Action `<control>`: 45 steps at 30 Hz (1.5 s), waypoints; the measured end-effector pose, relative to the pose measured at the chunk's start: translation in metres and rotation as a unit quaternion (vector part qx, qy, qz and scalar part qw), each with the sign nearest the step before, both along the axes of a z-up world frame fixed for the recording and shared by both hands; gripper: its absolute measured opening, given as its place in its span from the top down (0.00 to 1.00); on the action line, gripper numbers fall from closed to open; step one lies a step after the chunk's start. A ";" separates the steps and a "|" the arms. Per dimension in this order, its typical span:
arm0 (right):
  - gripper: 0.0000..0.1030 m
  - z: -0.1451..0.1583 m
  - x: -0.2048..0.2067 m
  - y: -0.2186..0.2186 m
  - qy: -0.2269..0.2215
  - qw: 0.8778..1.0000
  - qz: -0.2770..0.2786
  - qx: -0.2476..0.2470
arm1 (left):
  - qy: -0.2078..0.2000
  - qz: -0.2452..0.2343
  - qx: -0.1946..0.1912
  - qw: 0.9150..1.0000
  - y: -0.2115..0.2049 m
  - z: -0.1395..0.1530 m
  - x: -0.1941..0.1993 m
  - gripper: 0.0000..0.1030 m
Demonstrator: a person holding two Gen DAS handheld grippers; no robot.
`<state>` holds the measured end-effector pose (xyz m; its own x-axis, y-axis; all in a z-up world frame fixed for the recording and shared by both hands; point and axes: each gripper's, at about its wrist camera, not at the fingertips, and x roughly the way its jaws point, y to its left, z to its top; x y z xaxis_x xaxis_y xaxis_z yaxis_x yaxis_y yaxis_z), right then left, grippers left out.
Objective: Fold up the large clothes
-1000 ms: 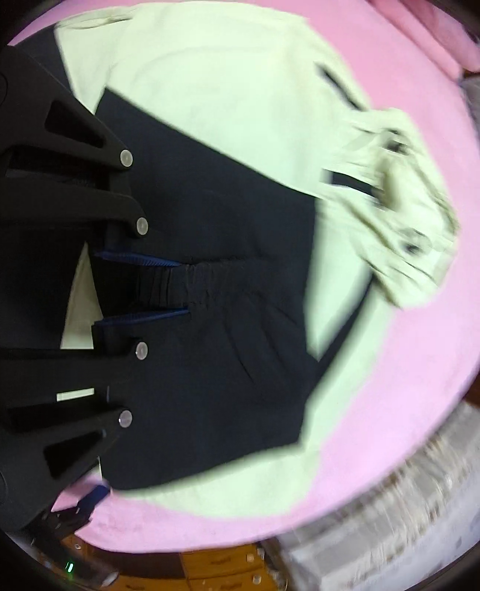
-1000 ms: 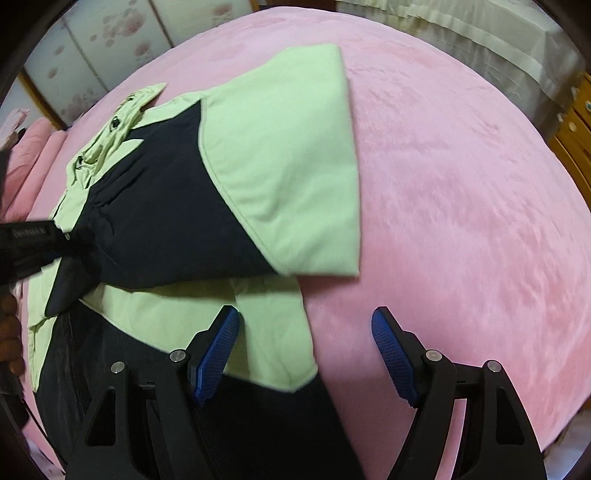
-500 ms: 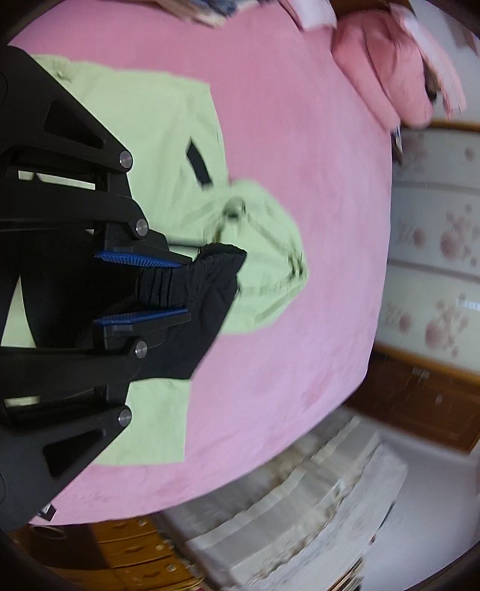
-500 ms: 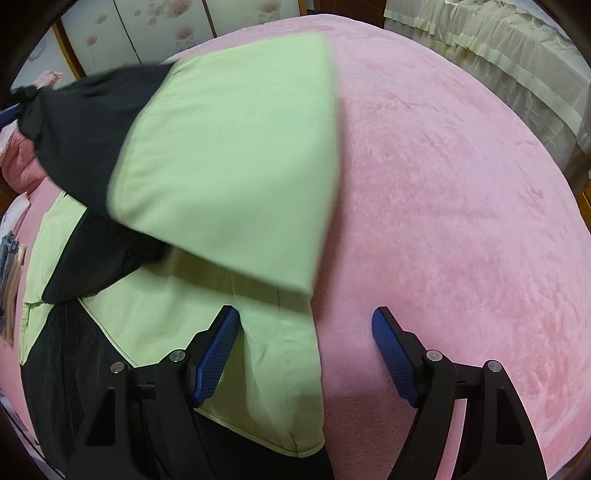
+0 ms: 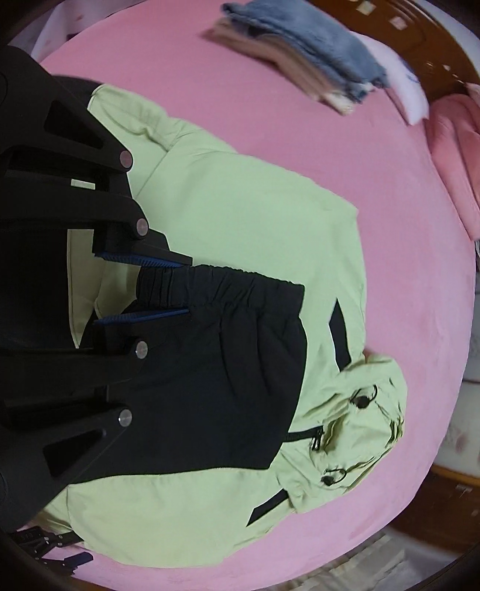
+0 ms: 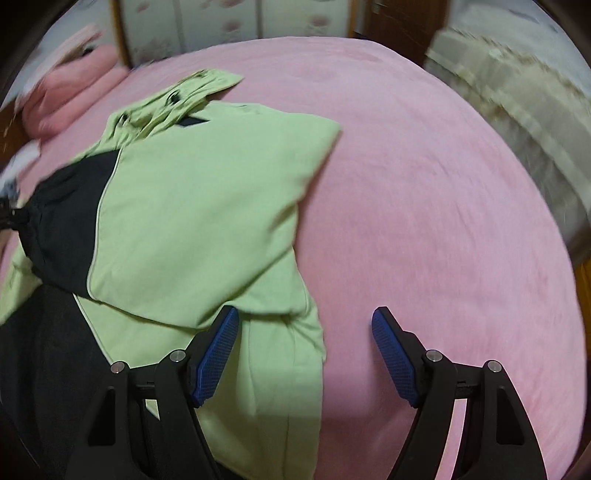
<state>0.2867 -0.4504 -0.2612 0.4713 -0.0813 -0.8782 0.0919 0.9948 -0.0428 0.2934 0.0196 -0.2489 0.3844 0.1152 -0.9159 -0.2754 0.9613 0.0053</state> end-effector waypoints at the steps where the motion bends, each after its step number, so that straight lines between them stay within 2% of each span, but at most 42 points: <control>1: 0.28 0.001 0.004 0.004 0.002 1.000 0.011 -0.001 | 0.000 0.002 -0.002 1.000 0.001 -0.003 0.002 0.82; 4: 0.40 0.005 0.019 0.013 0.013 0.999 0.028 0.023 | 0.012 -0.006 0.007 1.000 -0.002 -0.007 0.007 0.82; 6: 0.62 0.005 0.022 0.022 0.023 0.998 0.031 0.047 | 0.021 -0.015 0.019 0.999 -0.004 -0.007 0.011 0.82; 9: 0.80 0.003 0.018 0.012 0.020 0.996 0.015 0.085 | 0.020 -0.022 0.017 0.999 -0.005 -0.004 0.011 0.82; 12: 0.88 0.000 0.016 -0.001 0.007 0.990 -0.029 0.135 | 0.031 -0.024 0.011 0.999 -0.007 -0.006 0.005 0.82; 15: 0.89 -0.006 0.011 -0.018 0.008 0.983 -0.079 0.165 | 0.029 -0.031 0.010 0.999 -0.013 -0.012 0.000 0.82; 18: 0.88 -0.018 0.004 -0.041 0.021 0.964 -0.142 0.224 | 0.034 -0.043 0.033 0.998 -0.015 -0.020 0.003 0.82; 20: 0.87 -0.016 -0.001 -0.049 0.030 0.958 -0.154 0.238 | 0.027 -0.038 0.038 0.998 -0.010 -0.022 0.007 0.82; 22: 0.84 -0.009 -0.004 -0.050 0.040 0.962 -0.153 0.221 | 0.021 -0.022 0.050 0.998 -0.002 -0.022 0.012 0.82; 23: 0.84 -0.007 -0.002 -0.046 0.039 0.965 -0.152 0.209 | 0.023 -0.003 0.086 0.996 0.004 -0.021 0.016 0.82; 25: 0.84 0.008 -0.011 -0.044 0.024 0.975 -0.147 0.164 | 0.049 0.023 0.131 0.990 0.012 -0.020 0.024 0.82; 26: 0.84 0.017 -0.015 -0.041 0.013 0.980 -0.146 0.134 | 0.067 0.037 0.139 0.987 0.019 -0.015 0.026 0.82; 28: 0.84 0.034 -0.016 -0.034 -0.006 0.985 -0.130 0.110 | 0.056 0.049 0.106 0.992 0.025 -0.001 0.021 0.79; 29: 0.84 0.043 -0.016 -0.029 -0.016 0.986 -0.118 0.120 | 0.043 0.052 0.063 0.996 0.024 0.009 0.014 0.76; 31: 0.85 0.054 -0.014 -0.019 -0.024 0.982 -0.089 0.167 | 0.034 0.032 -0.009 0.999 0.010 0.017 0.004 0.58; 33: 0.90 0.053 -0.004 -0.004 -0.011 0.974 -0.069 0.215 | 0.042 -0.016 -0.074 0.996 -0.017 0.014 -0.001 0.57; 35: 0.93 0.043 0.009 0.019 0.008 0.961 -0.048 0.273 | 0.065 -0.075 -0.116 0.988 -0.052 0.004 -0.001 0.57; 36: 0.94 0.038 0.015 0.030 0.020 0.956 -0.039 0.290 | 0.072 -0.102 -0.121 0.985 -0.070 -0.003 0.000 0.57; 37: 0.94 0.034 0.025 0.046 0.030 0.954 -0.029 0.298 | 0.074 -0.122 -0.106 0.984 -0.085 -0.011 0.003 0.57; 40: 0.94 0.026 0.043 0.083 0.043 0.952 0.009 0.302 | 0.117 -0.119 -0.025 0.986 -0.099 -0.043 0.016 0.57; 41: 0.94 0.021 0.051 0.093 0.056 0.954 0.018 0.294 | 0.122 -0.109 -0.024 0.986 -0.092 -0.054 0.021 0.57; 43: 0.94 0.005 0.064 0.110 0.084 0.956 0.022 0.281 | 0.104 -0.090 -0.051 0.989 -0.077 -0.058 0.028 0.62; 44: 0.94 0.000 0.067 0.108 0.089 0.953 0.021 0.288 | 0.105 -0.090 -0.052 0.989 -0.070 -0.058 0.031 0.66; 45: 0.94 -0.002 0.066 0.100 0.084 0.949 0.020 0.304 | 0.105 -0.088 -0.037 0.990 -0.065 -0.058 0.033 0.69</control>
<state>0.3524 -0.3503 -0.2629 0.3128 0.4792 -0.8201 0.0969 0.8428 0.5294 0.3268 -0.0450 -0.3066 0.1928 -0.0075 -0.9812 -0.1042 0.9942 -0.0281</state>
